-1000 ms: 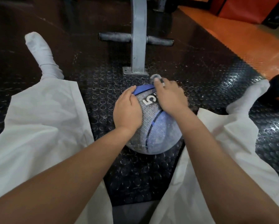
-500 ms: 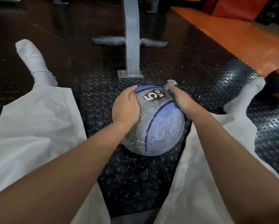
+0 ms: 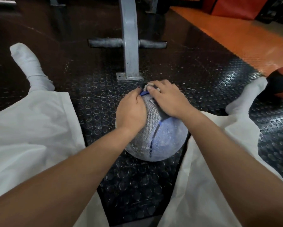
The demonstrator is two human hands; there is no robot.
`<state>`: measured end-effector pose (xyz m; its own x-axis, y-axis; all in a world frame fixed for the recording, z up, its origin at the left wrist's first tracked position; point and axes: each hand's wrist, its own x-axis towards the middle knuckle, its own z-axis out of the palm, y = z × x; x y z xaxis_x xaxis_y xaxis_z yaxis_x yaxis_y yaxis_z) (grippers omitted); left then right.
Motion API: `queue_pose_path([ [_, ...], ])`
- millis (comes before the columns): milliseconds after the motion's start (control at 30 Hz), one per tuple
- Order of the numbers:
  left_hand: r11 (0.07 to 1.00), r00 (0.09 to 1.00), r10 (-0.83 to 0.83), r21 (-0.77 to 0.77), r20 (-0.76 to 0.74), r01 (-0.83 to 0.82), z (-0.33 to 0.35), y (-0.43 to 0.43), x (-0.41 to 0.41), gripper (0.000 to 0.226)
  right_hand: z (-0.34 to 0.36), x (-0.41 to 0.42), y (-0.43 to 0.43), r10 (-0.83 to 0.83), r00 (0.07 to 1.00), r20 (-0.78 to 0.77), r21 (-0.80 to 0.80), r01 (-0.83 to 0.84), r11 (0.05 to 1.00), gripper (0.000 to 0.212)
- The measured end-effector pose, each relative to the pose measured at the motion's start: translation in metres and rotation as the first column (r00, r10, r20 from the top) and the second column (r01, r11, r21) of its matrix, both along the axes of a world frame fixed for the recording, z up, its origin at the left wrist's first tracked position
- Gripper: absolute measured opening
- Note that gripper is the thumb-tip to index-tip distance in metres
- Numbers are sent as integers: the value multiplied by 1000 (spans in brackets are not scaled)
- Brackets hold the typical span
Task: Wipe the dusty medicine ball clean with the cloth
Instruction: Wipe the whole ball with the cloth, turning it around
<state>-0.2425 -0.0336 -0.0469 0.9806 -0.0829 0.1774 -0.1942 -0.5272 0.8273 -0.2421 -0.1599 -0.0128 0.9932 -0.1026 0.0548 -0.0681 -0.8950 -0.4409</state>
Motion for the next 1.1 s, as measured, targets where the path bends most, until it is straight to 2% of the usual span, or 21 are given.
queue_pose_path([
  [67,1000,998,-12,-17,54,13,-4,-3,-12,41,0,5,-19,-20,997,-73,234,37,971,32],
  [133,1000,995,-21,-18,100,23,-6,-11,-24,41,3,3,-34,-104,966,-235,463,206,862,34],
  [167,1000,993,-23,-6,113,24,-6,-15,-29,41,2,3,-40,-140,946,-292,517,280,809,36],
  [200,1000,993,-23,8,117,23,-5,-19,-31,41,1,1,-43,-163,936,-312,514,311,799,37],
  [267,999,995,-20,35,103,16,-1,-23,-29,41,-1,-2,-39,-203,944,-259,428,301,852,37],
  [367,999,997,-36,42,66,34,2,-16,-17,40,-4,-17,-16,-187,981,-54,140,193,971,41],
  [433,998,998,-58,-1,19,58,1,-6,-8,34,-9,-33,7,-45,987,153,-95,60,994,39],
  [467,997,997,-73,-28,12,73,-1,0,-7,32,-8,-39,17,33,977,209,-167,3,986,39],
  [533,990,991,-118,-65,58,122,-6,11,-11,39,-8,-36,14,108,980,170,-169,-79,983,40],
  [600,986,984,-139,-74,116,148,-11,17,-21,48,-7,-21,-3,48,998,46,9,-48,999,44],
  [633,986,984,-126,-89,129,138,-13,17,-27,49,-5,-14,-13,-20,998,-61,173,30,985,43],
  [700,989,985,-86,-103,147,102,-15,13,-39,49,3,-3,-26,-110,954,-280,421,225,879,34],
  [733,992,986,-66,-97,152,81,-14,9,-43,49,6,0,-28,-139,932,-335,435,284,854,33],
  [800,996,986,-34,-76,161,47,-14,0,-47,52,9,7,-24,-213,906,-366,308,334,891,35],
  [867,999,986,-21,-40,163,28,-12,-6,-45,52,9,6,-5,-332,897,-291,49,361,931,43],
  [900,999,987,-20,-33,158,26,-11,-8,-42,50,9,1,9,-350,915,-201,-86,339,937,44],
  [967,998,992,0,-65,124,8,-10,-8,-37,41,5,-9,36,-252,967,23,-292,248,924,40],
  [1033,997,992,14,-78,125,-4,-11,-5,-33,40,3,-11,43,-155,982,104,-335,182,924,38],
  [1100,998,991,-1,-64,133,10,-12,-3,-33,45,8,-2,32,-142,989,34,-277,146,950,36],
])
